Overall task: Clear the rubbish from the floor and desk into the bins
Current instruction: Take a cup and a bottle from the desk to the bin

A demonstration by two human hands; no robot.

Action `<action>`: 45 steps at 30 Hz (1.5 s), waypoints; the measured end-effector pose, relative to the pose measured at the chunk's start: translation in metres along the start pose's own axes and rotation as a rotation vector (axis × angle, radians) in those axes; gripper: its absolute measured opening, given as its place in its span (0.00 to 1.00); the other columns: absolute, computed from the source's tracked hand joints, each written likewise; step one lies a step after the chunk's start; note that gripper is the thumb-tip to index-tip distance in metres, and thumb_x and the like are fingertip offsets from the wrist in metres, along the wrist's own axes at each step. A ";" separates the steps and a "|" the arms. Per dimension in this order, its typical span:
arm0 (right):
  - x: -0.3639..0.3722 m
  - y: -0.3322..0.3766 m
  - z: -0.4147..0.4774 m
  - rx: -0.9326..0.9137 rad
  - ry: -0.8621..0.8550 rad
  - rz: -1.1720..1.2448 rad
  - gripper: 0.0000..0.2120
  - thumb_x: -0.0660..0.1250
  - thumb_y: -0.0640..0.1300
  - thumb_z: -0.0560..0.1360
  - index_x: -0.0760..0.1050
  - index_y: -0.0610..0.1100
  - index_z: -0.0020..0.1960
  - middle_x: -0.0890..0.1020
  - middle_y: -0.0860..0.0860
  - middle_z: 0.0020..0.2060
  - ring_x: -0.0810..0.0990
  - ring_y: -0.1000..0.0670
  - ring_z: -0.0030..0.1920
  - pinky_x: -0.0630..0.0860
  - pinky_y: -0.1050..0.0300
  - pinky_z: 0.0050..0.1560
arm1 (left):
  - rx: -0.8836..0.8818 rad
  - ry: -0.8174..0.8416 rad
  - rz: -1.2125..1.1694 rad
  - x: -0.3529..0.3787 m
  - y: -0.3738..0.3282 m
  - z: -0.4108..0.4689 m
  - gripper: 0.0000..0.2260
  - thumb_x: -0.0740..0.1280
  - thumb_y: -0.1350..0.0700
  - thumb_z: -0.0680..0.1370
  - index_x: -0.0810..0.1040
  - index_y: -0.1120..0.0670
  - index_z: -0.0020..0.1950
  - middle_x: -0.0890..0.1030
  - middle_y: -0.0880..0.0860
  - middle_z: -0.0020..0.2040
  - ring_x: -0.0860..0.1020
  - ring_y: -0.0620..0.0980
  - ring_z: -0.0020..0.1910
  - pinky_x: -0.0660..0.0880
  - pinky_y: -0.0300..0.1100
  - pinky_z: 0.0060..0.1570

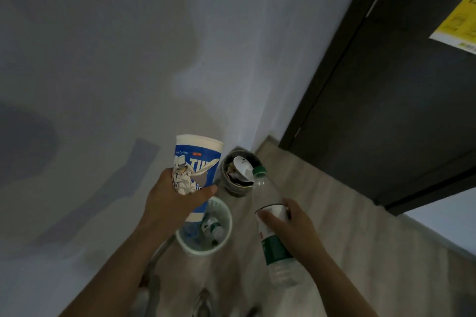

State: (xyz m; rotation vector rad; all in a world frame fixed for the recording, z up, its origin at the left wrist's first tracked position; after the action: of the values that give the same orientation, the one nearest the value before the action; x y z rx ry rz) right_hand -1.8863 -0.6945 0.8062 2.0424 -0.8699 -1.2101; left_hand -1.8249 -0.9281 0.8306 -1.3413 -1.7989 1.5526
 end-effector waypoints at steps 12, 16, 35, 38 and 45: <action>-0.010 0.005 0.142 0.006 0.247 -0.069 0.21 0.70 0.49 0.74 0.68 0.47 0.63 0.76 0.50 0.53 0.77 0.50 0.51 0.77 0.54 0.49 | -0.147 -0.152 0.102 0.048 0.011 0.081 0.26 0.79 0.42 0.61 0.76 0.50 0.53 0.83 0.47 0.44 0.82 0.43 0.42 0.73 0.34 0.36; -0.004 0.003 0.193 0.016 0.445 -0.167 0.28 0.69 0.47 0.75 0.63 0.46 0.71 0.74 0.49 0.59 0.74 0.51 0.52 0.73 0.61 0.44 | -0.236 -0.249 0.158 0.068 0.022 0.097 0.29 0.78 0.41 0.60 0.75 0.50 0.54 0.83 0.47 0.45 0.81 0.44 0.43 0.72 0.36 0.36; 0.164 -0.126 0.338 0.284 0.759 -0.506 0.30 0.74 0.51 0.66 0.66 0.43 0.62 0.73 0.48 0.51 0.76 0.47 0.49 0.74 0.56 0.41 | -0.572 -0.256 0.240 0.117 0.222 0.172 0.20 0.79 0.52 0.65 0.67 0.44 0.42 0.76 0.43 0.36 0.75 0.37 0.34 0.67 0.29 0.28; 0.196 -0.152 0.353 0.236 0.787 -0.588 0.28 0.74 0.53 0.66 0.67 0.44 0.60 0.75 0.48 0.51 0.76 0.49 0.47 0.72 0.59 0.36 | -0.647 -0.237 0.264 0.121 0.273 0.178 0.23 0.79 0.46 0.63 0.72 0.48 0.52 0.79 0.46 0.41 0.77 0.39 0.37 0.69 0.30 0.29; 0.263 -0.206 0.369 0.237 0.898 -0.724 0.34 0.71 0.50 0.69 0.62 0.42 0.70 0.72 0.45 0.63 0.74 0.44 0.61 0.72 0.54 0.48 | -0.753 -0.266 0.314 0.126 0.362 0.179 0.26 0.79 0.44 0.62 0.75 0.53 0.54 0.80 0.47 0.39 0.79 0.41 0.36 0.70 0.33 0.28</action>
State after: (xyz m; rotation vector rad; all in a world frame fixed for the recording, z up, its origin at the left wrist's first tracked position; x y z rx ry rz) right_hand -2.0746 -0.8366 0.3683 2.8169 0.1935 -0.3443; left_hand -1.8828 -0.9449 0.4117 -1.8858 -2.6024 1.2744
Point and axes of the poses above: each hand's wrist, its own z-axis towards the middle knuckle, its own x-axis out of the palm, y = z × x, the point moved 1 cm from there along z, towards the middle knuckle
